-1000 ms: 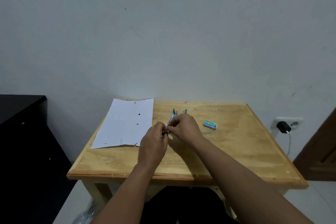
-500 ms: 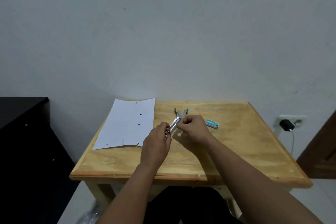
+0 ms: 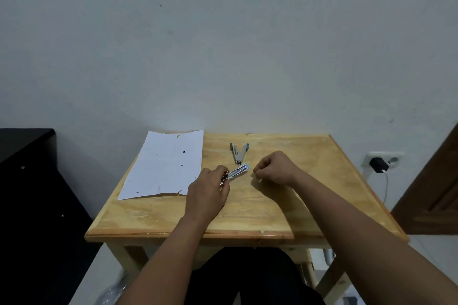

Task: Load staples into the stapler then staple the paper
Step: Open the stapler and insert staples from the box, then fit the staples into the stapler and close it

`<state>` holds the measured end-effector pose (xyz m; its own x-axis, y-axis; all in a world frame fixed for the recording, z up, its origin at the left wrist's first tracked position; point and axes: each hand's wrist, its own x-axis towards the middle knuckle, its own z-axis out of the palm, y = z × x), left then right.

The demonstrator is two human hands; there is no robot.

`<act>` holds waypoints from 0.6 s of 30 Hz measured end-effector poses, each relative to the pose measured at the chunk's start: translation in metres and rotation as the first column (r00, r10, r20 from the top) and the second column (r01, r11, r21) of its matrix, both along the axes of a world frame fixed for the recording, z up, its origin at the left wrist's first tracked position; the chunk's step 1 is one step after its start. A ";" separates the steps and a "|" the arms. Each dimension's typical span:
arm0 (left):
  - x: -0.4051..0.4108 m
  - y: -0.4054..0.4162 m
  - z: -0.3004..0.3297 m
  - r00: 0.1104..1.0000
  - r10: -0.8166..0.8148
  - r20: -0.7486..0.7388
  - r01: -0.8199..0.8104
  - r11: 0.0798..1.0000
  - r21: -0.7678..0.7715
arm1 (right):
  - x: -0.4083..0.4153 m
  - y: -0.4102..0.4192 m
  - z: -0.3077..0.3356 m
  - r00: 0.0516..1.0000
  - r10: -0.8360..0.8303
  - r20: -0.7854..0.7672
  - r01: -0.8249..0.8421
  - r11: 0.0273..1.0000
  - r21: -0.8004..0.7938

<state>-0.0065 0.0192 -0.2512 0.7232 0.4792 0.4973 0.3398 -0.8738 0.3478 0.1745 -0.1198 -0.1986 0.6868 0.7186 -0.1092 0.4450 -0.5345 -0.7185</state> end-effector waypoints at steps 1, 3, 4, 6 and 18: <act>0.000 -0.001 0.000 1.000 -0.006 -0.003 0.006 1.000 0.008 | 0.002 -0.004 0.000 1.000 0.003 -0.002 -0.003 1.000 -0.014; 0.000 -0.002 0.000 1.000 -0.017 -0.006 0.017 1.000 0.017 | 0.004 -0.011 0.001 1.000 0.007 -0.011 -0.007 0.999 -0.051; 0.000 -0.003 0.000 1.000 -0.022 -0.010 0.022 1.000 0.016 | 0.005 -0.014 0.002 1.000 0.010 -0.013 -0.011 0.997 -0.071; 0.000 -0.003 -0.001 1.000 -0.030 -0.009 0.030 0.999 0.013 | 0.005 -0.019 0.003 1.000 0.021 0.002 -0.020 0.995 -0.102; 0.005 0.002 -0.005 0.997 -0.070 -0.027 0.069 0.997 -0.025 | 0.004 -0.021 -0.006 0.991 0.073 0.111 -0.053 0.983 -0.175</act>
